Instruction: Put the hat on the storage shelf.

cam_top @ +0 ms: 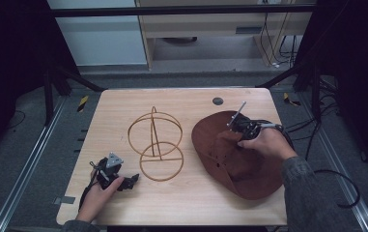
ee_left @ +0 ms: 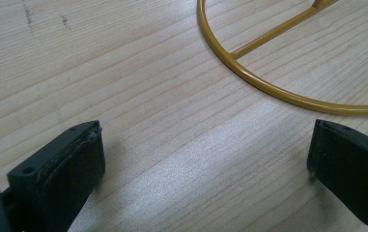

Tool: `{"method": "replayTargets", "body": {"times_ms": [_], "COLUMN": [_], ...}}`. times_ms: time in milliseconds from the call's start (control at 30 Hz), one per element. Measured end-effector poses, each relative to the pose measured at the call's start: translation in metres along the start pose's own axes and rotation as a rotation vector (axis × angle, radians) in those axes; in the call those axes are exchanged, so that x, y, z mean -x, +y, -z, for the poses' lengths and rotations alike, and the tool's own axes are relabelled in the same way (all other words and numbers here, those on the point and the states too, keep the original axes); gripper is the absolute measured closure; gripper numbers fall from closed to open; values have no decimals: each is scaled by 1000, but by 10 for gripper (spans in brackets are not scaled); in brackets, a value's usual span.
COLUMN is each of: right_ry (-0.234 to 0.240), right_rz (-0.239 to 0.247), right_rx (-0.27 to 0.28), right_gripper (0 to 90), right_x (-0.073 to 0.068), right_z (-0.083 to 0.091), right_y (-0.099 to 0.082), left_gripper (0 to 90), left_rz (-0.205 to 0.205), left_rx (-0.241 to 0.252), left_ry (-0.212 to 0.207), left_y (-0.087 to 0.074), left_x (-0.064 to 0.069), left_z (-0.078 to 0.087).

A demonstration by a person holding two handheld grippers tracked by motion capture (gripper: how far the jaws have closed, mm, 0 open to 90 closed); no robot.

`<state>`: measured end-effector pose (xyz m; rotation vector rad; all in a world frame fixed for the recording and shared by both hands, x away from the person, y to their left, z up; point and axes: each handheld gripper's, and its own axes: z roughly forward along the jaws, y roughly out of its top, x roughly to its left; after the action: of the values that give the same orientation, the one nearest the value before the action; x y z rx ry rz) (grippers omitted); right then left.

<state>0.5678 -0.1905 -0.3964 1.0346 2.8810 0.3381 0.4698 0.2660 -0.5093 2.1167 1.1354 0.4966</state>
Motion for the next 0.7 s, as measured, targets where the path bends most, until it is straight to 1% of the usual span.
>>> {"method": "replayTargets", "body": {"times_ms": [33, 67, 167, 200, 500, 600, 700], "right_ry": [0, 3, 5, 7, 16, 18, 15], "right_rz": [11, 3, 2, 9, 18, 14, 25], "right_rx": [7, 11, 12, 14, 27, 30, 42], "right_gripper": [887, 888, 889, 889, 890, 891, 891], "right_x": [2, 2, 2, 1, 0, 0, -1], "right_z": [4, 6, 9, 11, 13, 16, 22], "right_y": [0, -1, -1, -1, -1, -2, -3], "left_gripper": [0, 0, 0, 0, 0, 0, 0], "left_rz": [0, -1, -2, -4, -3, -4, -5], "left_rx": [0, 0, -1, -1, -2, -2, -2], "left_ry": [0, 0, 1, 1, 1, 1, 0], "left_y": [0, 0, 0, 0, 0, 0, 0], "left_x": [0, 0, 0, 0, 0, 0, 0], "left_z": [0, 0, 0, 0, 0, 0, 0]}}
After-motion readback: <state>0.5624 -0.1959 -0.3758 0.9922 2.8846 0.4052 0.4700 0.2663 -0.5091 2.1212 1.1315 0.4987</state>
